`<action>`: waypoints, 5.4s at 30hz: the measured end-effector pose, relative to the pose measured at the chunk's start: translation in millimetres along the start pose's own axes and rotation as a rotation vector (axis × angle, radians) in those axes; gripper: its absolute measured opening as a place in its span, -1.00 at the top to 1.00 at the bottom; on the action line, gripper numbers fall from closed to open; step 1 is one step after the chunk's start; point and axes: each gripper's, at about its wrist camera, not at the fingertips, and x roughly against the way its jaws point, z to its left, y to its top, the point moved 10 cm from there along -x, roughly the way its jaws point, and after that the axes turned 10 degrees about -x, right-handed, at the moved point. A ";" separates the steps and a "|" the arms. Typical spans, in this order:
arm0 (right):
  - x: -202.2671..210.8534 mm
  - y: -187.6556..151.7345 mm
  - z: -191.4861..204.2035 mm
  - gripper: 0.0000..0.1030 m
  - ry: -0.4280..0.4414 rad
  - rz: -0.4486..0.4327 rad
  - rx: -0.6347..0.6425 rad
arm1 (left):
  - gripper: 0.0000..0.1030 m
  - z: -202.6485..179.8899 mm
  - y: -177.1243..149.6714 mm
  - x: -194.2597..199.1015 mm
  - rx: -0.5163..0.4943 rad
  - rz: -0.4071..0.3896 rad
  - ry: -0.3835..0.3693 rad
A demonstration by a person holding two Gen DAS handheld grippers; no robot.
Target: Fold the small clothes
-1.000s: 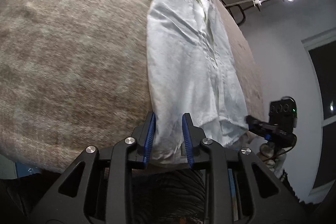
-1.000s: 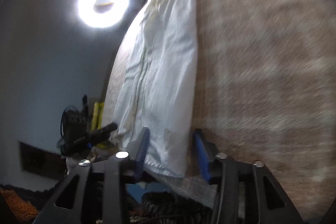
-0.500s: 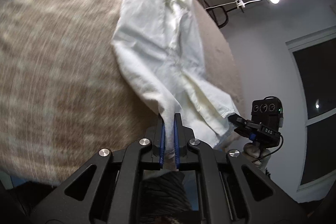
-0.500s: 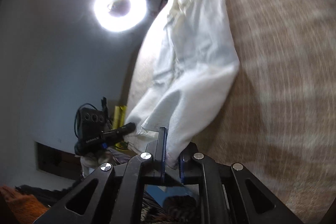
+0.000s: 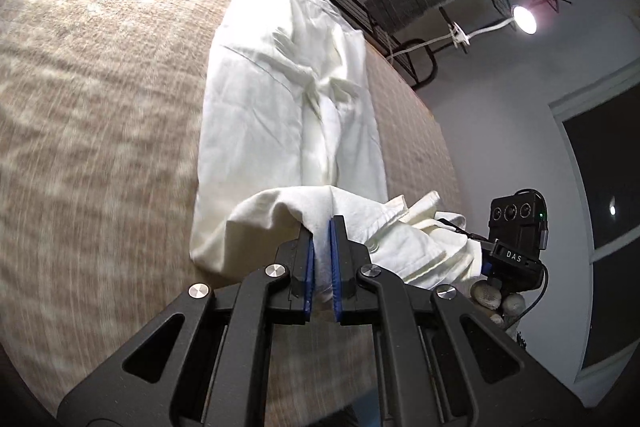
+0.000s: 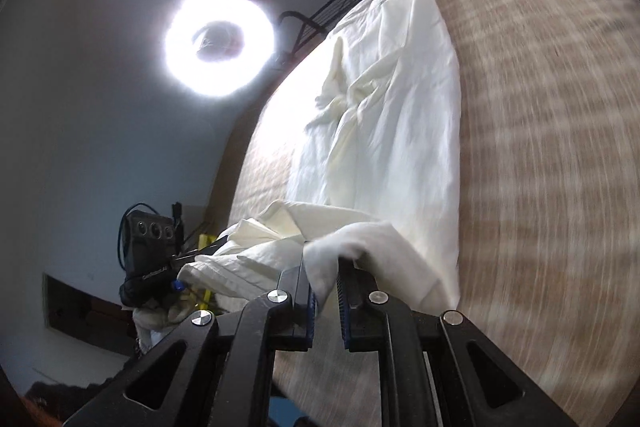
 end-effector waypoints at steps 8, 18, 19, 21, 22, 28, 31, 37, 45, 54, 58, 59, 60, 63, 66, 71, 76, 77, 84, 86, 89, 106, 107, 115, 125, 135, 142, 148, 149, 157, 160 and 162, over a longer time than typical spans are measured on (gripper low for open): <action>-25.2 35.6 -5.9 0.77 -0.054 0.018 -0.003 | 0.90 14.3 20.4 -18.7 -0.018 -0.004 0.042; 1.8 49.6 3.9 0.01 -0.052 -0.075 0.077 | 0.07 41.7 57.1 20.1 0.043 -0.167 0.094; 1.8 49.9 -0.1 0.02 -0.074 -0.081 0.081 | 0.07 44.3 57.2 21.4 0.033 -0.168 0.111; 4.9 46.3 -14.5 0.02 -0.131 -0.092 0.086 | 0.07 47.5 54.6 17.6 0.007 -0.154 0.137; 3.8 44.7 -20.7 0.03 -0.149 -0.091 0.084 | 0.07 48.5 52.6 13.2 -0.007 -0.142 0.148; -11.4 38.9 -37.8 0.10 -0.183 -0.072 0.086 | 0.08 41.2 37.6 -28.8 -0.144 -0.045 0.224; -21.4 38.3 -35.6 0.20 -0.197 -0.057 0.110 | 0.07 37.2 33.8 -43.6 -0.185 -0.018 0.240; -33.1 40.2 -29.4 0.74 -0.234 -0.040 0.170 | 0.93 41.4 30.9 -49.9 -0.190 -0.011 0.235; -12.5 55.9 -20.3 0.85 0.182 -0.073 0.040 | 0.97 52.2 34.3 -23.4 -0.057 -0.059 0.077; -39.5 63.9 -55.6 0.85 -0.092 -0.053 0.086 | 0.86 63.4 34.2 -46.1 -0.141 -0.031 0.163; -39.8 61.7 -50.8 0.86 -0.180 -0.055 0.134 | 0.59 61.2 41.4 -35.1 -0.200 -0.059 0.254; -39.8 61.0 -49.9 0.86 -0.203 -0.056 0.138 | 0.59 59.6 44.2 -30.9 -0.210 -0.069 0.267; -37.8 59.7 -52.2 0.86 -0.233 -0.060 0.142 | 0.59 57.5 48.2 -25.3 -0.218 -0.082 0.279; -25.7 66.3 -52.8 0.46 -0.270 -0.077 0.154 | 0.59 52.3 64.0 -11.4 -0.244 -0.119 0.306; -14.9 78.7 -42.7 0.45 -0.259 -0.125 0.185 | 0.59 44.5 80.3 -7.1 -0.282 -0.131 0.311; -19.2 102.8 -22.8 0.38 -0.272 -0.141 0.265 | 0.59 40.9 112.1 -23.2 -0.324 -0.112 0.297; -45.6 130.1 -9.7 0.38 -0.274 -0.110 0.324 | 0.59 52.0 139.5 -49.1 -0.348 -0.082 0.303; -50.5 136.8 -8.0 0.38 -0.275 -0.103 0.332 | 0.59 54.9 145.7 -56.5 -0.351 -0.070 0.299; -79.2 197.9 -9.7 0.16 -0.365 -0.145 0.374 | 0.51 75.3 190.7 -89.0 -0.378 -0.058 0.341; -79.1 224.2 -16.2 -0.07 -0.396 -0.187 0.360 | 0.22 85.0 207.8 -94.9 -0.352 -0.066 0.342; -83.4 259.3 -27.5 -0.10 -0.420 -0.212 0.327 | 0.14 99.8 231.1 -106.2 -0.319 -0.071 0.342; -97.0 331.3 -55.4 1.00 -0.268 -0.227 0.179 | 0.96 120.2 285.8 -155.0 -0.208 -0.109 0.243; -95.7 334.4 -58.6 1.00 -0.274 -0.235 0.170 | 0.96 121.5 284.4 -155.7 -0.213 -0.102 0.258; -104.1 337.4 -64.8 0.72 -0.309 -0.195 0.180 | 0.76 127.1 283.6 -168.6 -0.233 -0.054 0.298; -122.4 332.2 -63.0 0.75 -0.267 -0.135 0.161 | 0.93 125.9 310.5 -178.6 -0.201 -0.086 0.279; -88.4 327.6 -22.0 1.00 -0.257 -0.201 0.270 | 1.00 90.5 312.5 -137.4 -0.268 -0.158 0.250; -52.0 303.3 23.2 1.00 -0.239 -0.238 0.339 | 1.00 48.2 291.6 -84.1 -0.332 -0.214 0.252; -20.0 263.3 53.3 1.00 -0.247 -0.252 0.389 | 1.00 14.5 260.3 -47.5 -0.384 -0.237 0.271; -15.0 252.3 57.8 1.00 -0.258 -0.252 0.400 | 1.00 10.1 254.8 -42.1 -0.388 -0.241 0.272; 8.6 181.8 75.2 1.00 -0.290 -0.240 0.455 | 1.00 -19.6 188.3 3.0 -0.412 -0.253 0.288; 14.5 153.6 74.7 1.00 -0.303 -0.231 0.475 | 1.00 -26.5 156.5 14.4 -0.416 -0.245 0.294; 18.5 134.0 71.5 1.00 -0.310 -0.226 0.481 | 1.00 -30.1 137.8 18.5 -0.421 -0.237 0.301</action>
